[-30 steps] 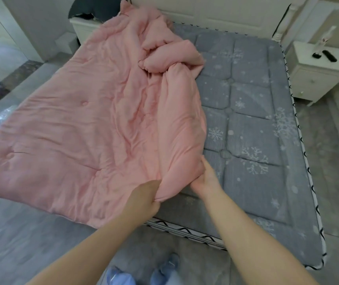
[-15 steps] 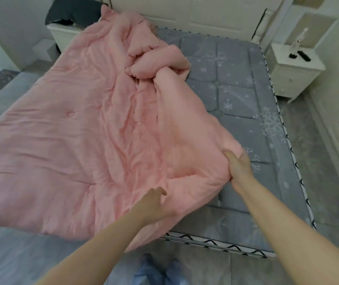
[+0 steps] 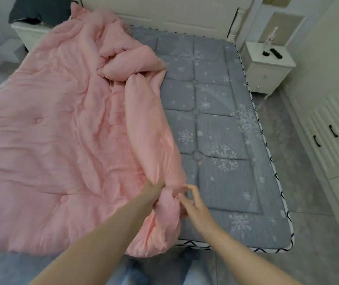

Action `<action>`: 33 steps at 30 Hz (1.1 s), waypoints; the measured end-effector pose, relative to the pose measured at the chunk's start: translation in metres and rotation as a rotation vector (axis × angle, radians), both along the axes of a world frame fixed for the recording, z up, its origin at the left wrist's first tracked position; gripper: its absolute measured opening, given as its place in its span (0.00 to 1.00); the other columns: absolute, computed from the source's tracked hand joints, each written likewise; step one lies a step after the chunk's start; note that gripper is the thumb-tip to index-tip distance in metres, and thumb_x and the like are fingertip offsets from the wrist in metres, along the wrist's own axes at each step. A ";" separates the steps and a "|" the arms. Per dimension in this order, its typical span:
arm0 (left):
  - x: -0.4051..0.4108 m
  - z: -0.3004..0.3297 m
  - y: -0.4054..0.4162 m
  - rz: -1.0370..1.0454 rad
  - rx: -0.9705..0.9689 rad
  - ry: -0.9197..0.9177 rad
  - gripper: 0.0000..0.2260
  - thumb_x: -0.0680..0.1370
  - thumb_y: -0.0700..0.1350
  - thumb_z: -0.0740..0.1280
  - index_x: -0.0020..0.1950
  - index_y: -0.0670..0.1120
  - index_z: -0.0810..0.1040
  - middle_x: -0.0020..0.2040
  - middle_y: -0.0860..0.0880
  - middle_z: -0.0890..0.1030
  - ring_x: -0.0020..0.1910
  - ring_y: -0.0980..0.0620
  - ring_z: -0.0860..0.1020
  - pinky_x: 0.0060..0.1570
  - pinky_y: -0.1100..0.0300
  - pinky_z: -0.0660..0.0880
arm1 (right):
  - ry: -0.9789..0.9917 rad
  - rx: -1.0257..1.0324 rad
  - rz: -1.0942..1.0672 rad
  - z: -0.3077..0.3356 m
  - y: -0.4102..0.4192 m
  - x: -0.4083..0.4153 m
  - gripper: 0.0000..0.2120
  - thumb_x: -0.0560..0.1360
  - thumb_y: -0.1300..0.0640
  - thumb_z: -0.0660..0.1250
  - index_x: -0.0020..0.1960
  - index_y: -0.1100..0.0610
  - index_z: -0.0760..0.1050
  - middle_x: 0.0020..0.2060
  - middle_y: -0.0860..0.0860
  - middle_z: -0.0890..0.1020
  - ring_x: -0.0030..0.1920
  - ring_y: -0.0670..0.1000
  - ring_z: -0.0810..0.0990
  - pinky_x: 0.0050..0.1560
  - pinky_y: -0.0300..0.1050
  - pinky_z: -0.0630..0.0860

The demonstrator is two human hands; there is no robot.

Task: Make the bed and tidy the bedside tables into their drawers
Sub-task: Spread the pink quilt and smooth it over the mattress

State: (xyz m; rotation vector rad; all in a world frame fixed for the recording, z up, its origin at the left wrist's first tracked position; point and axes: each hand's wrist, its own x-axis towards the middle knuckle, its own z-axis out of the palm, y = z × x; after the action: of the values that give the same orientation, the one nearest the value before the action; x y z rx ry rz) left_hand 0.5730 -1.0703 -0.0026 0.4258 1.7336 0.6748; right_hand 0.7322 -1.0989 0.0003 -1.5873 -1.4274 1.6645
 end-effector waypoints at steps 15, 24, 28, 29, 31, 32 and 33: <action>0.037 0.033 -0.004 -0.082 -0.053 0.070 0.18 0.77 0.48 0.64 0.65 0.43 0.70 0.61 0.43 0.76 0.58 0.44 0.76 0.60 0.52 0.73 | 0.539 -0.717 -0.554 -0.039 0.167 0.054 0.15 0.72 0.51 0.74 0.56 0.56 0.79 0.61 0.56 0.80 0.51 0.56 0.80 0.61 0.57 0.74; 0.091 0.001 -0.047 0.211 -0.153 0.098 0.35 0.74 0.60 0.68 0.71 0.38 0.68 0.64 0.40 0.75 0.59 0.42 0.76 0.59 0.51 0.75 | 0.393 -0.457 -0.557 0.005 0.146 0.112 0.22 0.71 0.60 0.70 0.65 0.55 0.77 0.55 0.55 0.84 0.51 0.55 0.83 0.57 0.55 0.79; 0.129 0.008 -0.084 0.238 -0.085 -0.147 0.13 0.78 0.54 0.64 0.45 0.44 0.75 0.35 0.48 0.77 0.36 0.50 0.77 0.42 0.59 0.75 | 0.332 -0.271 -0.473 0.044 0.109 0.127 0.20 0.71 0.65 0.70 0.62 0.58 0.75 0.47 0.54 0.83 0.44 0.54 0.82 0.46 0.49 0.80; 0.140 0.012 -0.091 0.236 -0.078 -0.193 0.14 0.78 0.54 0.63 0.42 0.45 0.74 0.33 0.49 0.77 0.35 0.50 0.77 0.42 0.59 0.74 | 0.298 -0.210 -0.460 0.051 0.098 0.133 0.18 0.71 0.67 0.70 0.60 0.58 0.74 0.44 0.53 0.82 0.41 0.52 0.81 0.45 0.48 0.79; 0.156 0.015 -0.092 0.219 -0.065 -0.251 0.15 0.79 0.56 0.62 0.40 0.45 0.75 0.35 0.49 0.79 0.36 0.50 0.78 0.43 0.59 0.74 | 0.218 -0.127 -0.426 0.054 0.086 0.146 0.21 0.71 0.68 0.71 0.62 0.61 0.73 0.46 0.53 0.81 0.43 0.53 0.80 0.43 0.46 0.78; 0.168 0.023 -0.099 0.200 -0.047 -0.269 0.16 0.79 0.56 0.61 0.41 0.45 0.76 0.37 0.48 0.80 0.37 0.50 0.79 0.44 0.58 0.75 | 0.198 -0.094 -0.423 0.057 0.072 0.158 0.23 0.70 0.68 0.71 0.64 0.62 0.73 0.49 0.55 0.82 0.46 0.54 0.81 0.45 0.47 0.78; 0.177 0.028 -0.101 0.183 -0.032 -0.292 0.17 0.79 0.57 0.60 0.43 0.44 0.77 0.39 0.48 0.81 0.40 0.49 0.80 0.46 0.57 0.76 | 0.174 -0.065 -0.417 0.056 0.063 0.169 0.24 0.70 0.67 0.71 0.65 0.62 0.73 0.51 0.55 0.82 0.48 0.55 0.81 0.48 0.48 0.78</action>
State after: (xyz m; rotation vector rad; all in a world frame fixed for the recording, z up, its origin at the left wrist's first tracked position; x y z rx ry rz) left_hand 0.7496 -1.1713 0.0254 0.1376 1.5130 0.7975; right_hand 0.9011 -1.0355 0.0566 -1.5969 -0.8904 1.5632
